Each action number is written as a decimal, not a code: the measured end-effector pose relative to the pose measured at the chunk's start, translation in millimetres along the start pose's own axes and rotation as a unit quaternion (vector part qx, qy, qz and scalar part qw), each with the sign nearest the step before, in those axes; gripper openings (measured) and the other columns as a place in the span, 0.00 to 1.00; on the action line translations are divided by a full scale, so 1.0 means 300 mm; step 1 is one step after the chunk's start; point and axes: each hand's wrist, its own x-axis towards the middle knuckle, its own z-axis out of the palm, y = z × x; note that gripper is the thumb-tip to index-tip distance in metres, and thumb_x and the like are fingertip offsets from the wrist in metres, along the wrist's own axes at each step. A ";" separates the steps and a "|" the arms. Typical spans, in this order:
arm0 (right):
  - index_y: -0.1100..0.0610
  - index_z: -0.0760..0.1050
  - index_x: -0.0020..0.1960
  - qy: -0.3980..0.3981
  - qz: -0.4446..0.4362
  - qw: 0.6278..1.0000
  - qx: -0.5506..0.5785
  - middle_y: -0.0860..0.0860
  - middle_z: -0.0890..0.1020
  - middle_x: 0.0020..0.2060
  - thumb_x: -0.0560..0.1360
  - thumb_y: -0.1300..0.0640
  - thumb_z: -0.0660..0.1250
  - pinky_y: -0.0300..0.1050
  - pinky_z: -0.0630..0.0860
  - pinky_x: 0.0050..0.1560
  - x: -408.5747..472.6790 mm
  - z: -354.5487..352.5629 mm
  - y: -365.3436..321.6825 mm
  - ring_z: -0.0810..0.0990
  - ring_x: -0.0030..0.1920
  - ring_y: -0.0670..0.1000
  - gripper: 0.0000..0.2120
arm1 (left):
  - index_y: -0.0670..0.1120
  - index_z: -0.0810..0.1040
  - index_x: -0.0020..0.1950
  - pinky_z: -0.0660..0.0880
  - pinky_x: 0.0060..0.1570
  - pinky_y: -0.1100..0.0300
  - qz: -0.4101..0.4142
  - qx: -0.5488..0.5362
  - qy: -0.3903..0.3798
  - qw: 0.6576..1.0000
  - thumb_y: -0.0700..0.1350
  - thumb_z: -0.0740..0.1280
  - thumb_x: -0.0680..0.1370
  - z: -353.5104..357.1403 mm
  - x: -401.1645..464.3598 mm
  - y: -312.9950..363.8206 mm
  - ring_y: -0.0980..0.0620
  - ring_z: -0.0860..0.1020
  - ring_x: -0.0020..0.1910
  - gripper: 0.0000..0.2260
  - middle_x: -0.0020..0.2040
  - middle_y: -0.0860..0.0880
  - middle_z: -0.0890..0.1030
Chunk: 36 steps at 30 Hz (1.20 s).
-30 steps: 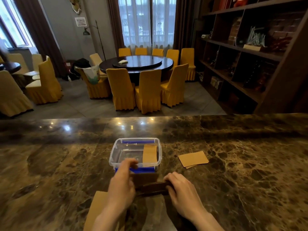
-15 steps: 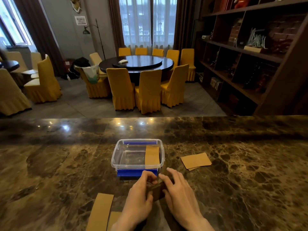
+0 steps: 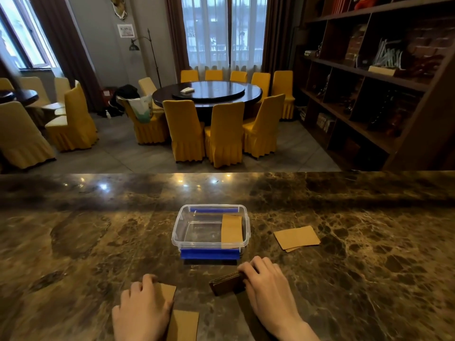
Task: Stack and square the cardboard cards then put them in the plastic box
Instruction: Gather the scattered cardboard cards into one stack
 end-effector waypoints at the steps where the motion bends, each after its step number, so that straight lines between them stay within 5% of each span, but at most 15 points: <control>1: 0.45 0.71 0.68 0.000 -0.001 1.000 0.001 0.45 0.76 0.60 0.82 0.54 0.63 0.43 0.72 0.61 0.000 -0.002 0.000 0.72 0.59 0.47 0.15 | 0.61 0.65 0.67 0.73 0.66 0.48 0.014 -0.016 0.000 1.000 0.63 0.73 0.70 -0.001 -0.006 0.004 0.48 0.73 0.68 0.30 0.68 0.52 0.74; 5: 0.45 0.72 0.67 -0.002 -0.002 1.000 0.013 0.45 0.76 0.59 0.82 0.54 0.63 0.42 0.72 0.60 0.004 -0.019 0.009 0.72 0.58 0.47 0.15 | 0.60 0.73 0.59 0.78 0.55 0.50 0.078 -0.172 0.037 0.981 0.38 0.75 0.72 -0.024 -0.009 0.031 0.53 0.80 0.52 0.24 0.53 0.56 0.79; 9: 0.45 0.71 0.65 -0.013 -0.013 0.999 0.029 0.44 0.75 0.59 0.82 0.54 0.62 0.40 0.69 0.59 -0.001 -0.025 0.012 0.71 0.57 0.46 0.13 | 0.63 0.76 0.52 0.79 0.48 0.64 0.210 -0.267 0.049 0.939 0.31 0.75 0.71 -0.072 -0.019 0.098 0.61 0.83 0.46 0.26 0.47 0.57 0.82; 15: 0.44 0.71 0.62 -0.028 -0.014 0.998 0.053 0.43 0.75 0.56 0.80 0.55 0.64 0.42 0.72 0.58 -0.003 -0.044 0.029 0.72 0.56 0.45 0.12 | 0.64 0.75 0.54 0.79 0.51 0.67 0.348 -0.225 -0.045 0.909 0.35 0.71 0.75 -0.039 -0.025 0.251 0.66 0.81 0.52 0.23 0.49 0.65 0.81; 22: 0.45 0.68 0.68 -0.009 0.028 0.995 0.091 0.44 0.77 0.58 0.76 0.55 0.68 0.44 0.75 0.57 -0.008 -0.053 0.041 0.75 0.58 0.47 0.21 | 0.68 0.71 0.53 0.83 0.51 0.59 0.349 -0.279 -0.137 0.884 0.32 0.67 0.74 0.049 -0.066 0.326 0.59 0.84 0.50 0.28 0.51 0.55 0.83; 26: 0.45 0.73 0.60 -0.012 0.016 0.998 0.066 0.43 0.77 0.54 0.77 0.54 0.66 0.45 0.75 0.53 -0.007 -0.058 0.043 0.75 0.56 0.47 0.13 | 0.69 0.68 0.55 0.80 0.51 0.64 0.342 -0.265 -0.100 0.896 0.41 0.75 0.71 0.058 -0.073 0.313 0.67 0.77 0.58 0.27 0.56 0.62 0.79; 30: 0.43 0.74 0.60 -0.005 0.030 0.997 0.071 0.41 0.77 0.54 0.78 0.52 0.67 0.40 0.73 0.56 0.000 -0.052 0.030 0.74 0.55 0.44 0.12 | 0.68 0.68 0.57 0.76 0.57 0.63 0.326 -0.176 -0.053 0.927 0.53 0.79 0.68 0.036 -0.046 0.213 0.66 0.77 0.57 0.26 0.56 0.68 0.76; 36: 0.43 0.73 0.62 -0.010 0.032 0.996 0.086 0.41 0.77 0.57 0.78 0.55 0.68 0.37 0.73 0.56 0.000 -0.039 0.023 0.73 0.56 0.42 0.14 | 0.65 0.71 0.56 0.79 0.64 0.56 0.289 -0.188 -0.067 0.936 0.43 0.76 0.74 0.031 -0.075 0.216 0.61 0.80 0.58 0.22 0.54 0.65 0.80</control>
